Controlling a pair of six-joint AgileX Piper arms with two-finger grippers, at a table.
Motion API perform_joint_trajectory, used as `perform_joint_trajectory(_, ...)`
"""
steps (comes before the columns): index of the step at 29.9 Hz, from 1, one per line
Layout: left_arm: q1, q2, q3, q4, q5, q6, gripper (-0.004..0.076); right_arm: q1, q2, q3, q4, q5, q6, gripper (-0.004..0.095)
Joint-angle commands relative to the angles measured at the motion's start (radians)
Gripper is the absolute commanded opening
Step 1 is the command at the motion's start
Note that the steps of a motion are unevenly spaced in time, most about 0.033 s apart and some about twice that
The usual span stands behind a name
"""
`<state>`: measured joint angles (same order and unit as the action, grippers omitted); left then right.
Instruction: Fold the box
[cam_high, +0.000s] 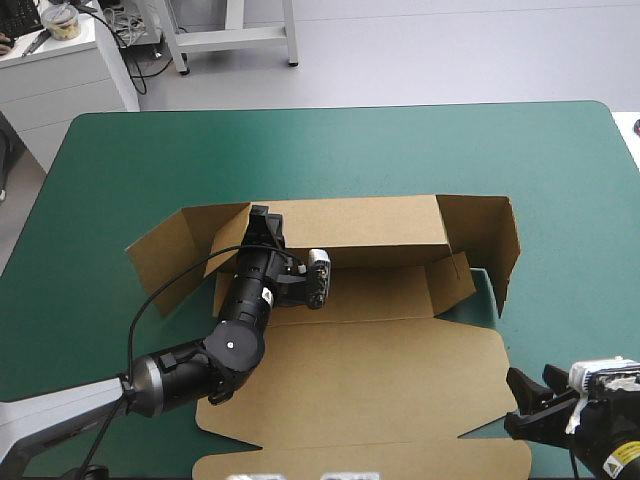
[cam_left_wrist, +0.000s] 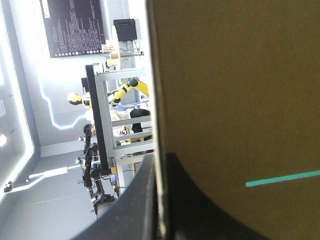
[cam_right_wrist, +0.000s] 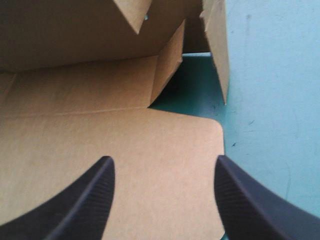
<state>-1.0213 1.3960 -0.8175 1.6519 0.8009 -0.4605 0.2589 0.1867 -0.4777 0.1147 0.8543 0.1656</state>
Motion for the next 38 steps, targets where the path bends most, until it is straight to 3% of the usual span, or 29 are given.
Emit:
perform_joint_trajectory(1, -0.009, -0.030, -0.020, 0.000, 0.026, 0.000, -0.0010, -0.001, 0.062, -0.037, -0.115, -0.125, 0.149, 0.0713)
perform_joint_trajectory(7, -0.009, -0.030, -0.020, 0.027, 0.028, 0.001, -0.0010, -0.001, 0.298, -0.155, -0.192, -0.148, 0.196, 0.0714)
perform_joint_trajectory(16, -0.009, -0.030, -0.020, 0.033, 0.075, 0.001, -0.0010, -0.029, 0.754, -0.540, -0.359, -0.160, 0.196, 0.0714)
perform_joint_trajectory(19, -0.009, -0.030, -0.020, 0.033, 0.083, 0.001, -0.0010, -0.072, 0.882, -0.687, -0.305, -0.128, 0.109, 0.0714)
perform_joint_trajectory(22, -0.009, -0.030, -0.020, 0.034, 0.077, 0.001, -0.0010, -0.126, 0.985, -0.833, -0.162, -0.079, -0.033, 0.0714)
perform_joint_trajectory(27, -0.009, -0.030, -0.020, 0.043, 0.071, 0.001, -0.0010, -0.219, 1.197, -1.081, 0.064, 0.139, -0.224, 0.0715)
perform_joint_trajectory(33, -0.009, -0.030, -0.020, 0.043, 0.041, 0.001, -0.0010, -0.256, 1.409, -1.313, 0.093, 0.335, -0.274, 0.0714)
perform_joint_trajectory(38, -0.009, -0.030, -0.020, 0.049, 0.023, 0.001, -0.0010, -0.256, 1.528, -1.394, 0.093, 0.393, -0.303, 0.0714)
